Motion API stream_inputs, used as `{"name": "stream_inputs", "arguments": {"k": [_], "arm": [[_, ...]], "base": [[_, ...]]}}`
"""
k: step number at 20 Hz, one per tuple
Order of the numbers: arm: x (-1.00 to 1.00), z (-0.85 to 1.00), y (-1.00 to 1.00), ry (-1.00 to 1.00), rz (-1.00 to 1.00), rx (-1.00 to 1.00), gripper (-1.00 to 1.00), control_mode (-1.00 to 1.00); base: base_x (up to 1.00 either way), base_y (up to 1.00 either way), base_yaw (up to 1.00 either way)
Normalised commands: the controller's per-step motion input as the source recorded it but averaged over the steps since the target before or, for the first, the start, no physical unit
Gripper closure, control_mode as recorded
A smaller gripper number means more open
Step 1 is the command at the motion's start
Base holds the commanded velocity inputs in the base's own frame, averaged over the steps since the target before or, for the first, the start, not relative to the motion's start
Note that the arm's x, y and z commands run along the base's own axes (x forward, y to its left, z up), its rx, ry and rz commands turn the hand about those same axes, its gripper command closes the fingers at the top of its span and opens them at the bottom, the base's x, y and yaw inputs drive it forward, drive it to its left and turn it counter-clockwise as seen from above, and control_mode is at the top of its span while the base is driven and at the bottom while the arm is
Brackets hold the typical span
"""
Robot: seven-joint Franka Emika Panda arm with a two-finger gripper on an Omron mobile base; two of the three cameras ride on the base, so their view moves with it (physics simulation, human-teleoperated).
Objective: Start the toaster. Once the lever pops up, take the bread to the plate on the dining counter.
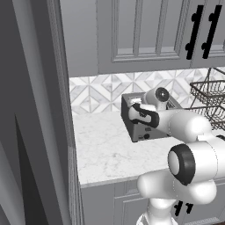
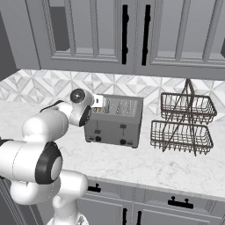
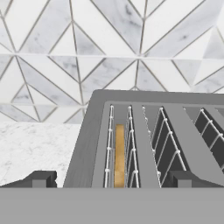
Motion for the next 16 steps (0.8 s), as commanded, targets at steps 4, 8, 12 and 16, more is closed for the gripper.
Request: {"name": "stream_inputs", "arguments": {"k": [4, 8, 12, 16], "arm": [[0.0, 0.0, 0.0, 0.0, 0.0, 0.0, -1.0, -1.0], [0.0, 0.0, 0.0, 0.0, 0.0, 0.0, -1.0, -1.0], [0.0, 0.0, 0.0, 0.0, 0.0, 0.0, -1.0, -1.0], [0.0, 0.0, 0.0, 0.0, 0.0, 0.0, -1.0, -1.0]], "base": [[0.0, 0.0, 0.0], [0.0, 0.0, 0.0], [0.0, 0.0, 0.0], [0.0, 0.0, 0.0]]}}
